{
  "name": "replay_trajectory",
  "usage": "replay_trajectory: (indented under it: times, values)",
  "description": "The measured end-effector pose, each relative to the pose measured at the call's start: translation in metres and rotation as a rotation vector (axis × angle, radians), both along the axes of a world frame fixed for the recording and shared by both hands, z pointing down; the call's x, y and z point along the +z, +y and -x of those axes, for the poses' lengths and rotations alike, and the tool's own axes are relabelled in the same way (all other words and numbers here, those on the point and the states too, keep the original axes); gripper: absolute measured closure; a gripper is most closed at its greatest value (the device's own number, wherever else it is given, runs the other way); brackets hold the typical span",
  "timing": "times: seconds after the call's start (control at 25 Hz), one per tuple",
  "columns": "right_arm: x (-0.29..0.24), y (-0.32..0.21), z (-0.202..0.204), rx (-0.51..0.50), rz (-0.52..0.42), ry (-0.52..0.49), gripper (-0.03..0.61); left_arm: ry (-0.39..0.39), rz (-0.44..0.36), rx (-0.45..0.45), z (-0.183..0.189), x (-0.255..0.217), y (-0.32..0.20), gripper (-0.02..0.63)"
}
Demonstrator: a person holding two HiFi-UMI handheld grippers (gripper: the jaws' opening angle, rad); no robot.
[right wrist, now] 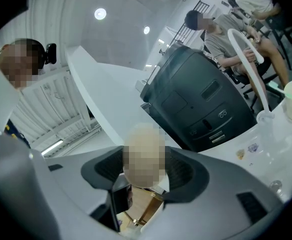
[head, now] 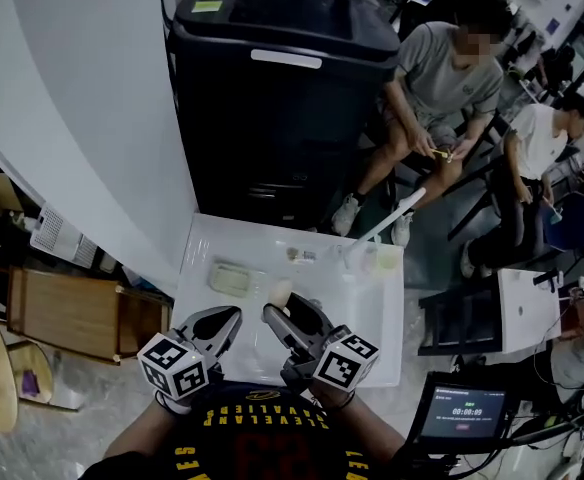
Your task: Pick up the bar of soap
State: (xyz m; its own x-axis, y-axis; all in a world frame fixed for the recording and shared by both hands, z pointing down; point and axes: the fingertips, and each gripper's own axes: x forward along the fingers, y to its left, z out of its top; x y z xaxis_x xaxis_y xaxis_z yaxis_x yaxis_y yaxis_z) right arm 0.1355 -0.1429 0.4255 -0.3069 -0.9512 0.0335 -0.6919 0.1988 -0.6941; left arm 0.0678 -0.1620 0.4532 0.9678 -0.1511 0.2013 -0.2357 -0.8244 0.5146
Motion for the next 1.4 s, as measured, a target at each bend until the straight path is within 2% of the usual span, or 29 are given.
replay_trajectory:
  times: [0.4, 1.4]
  values:
    - [0.003, 0.002, -0.002, 0.019, -0.005, -0.005, 0.319, -0.01, 0.017, 0.007, -0.002, 0.006, 0.0, 0.601]
    - [-0.007, 0.0, 0.008, -0.024, -0.043, -0.077, 0.319, -0.018, 0.031, 0.001, 0.006, 0.005, 0.001, 0.601]
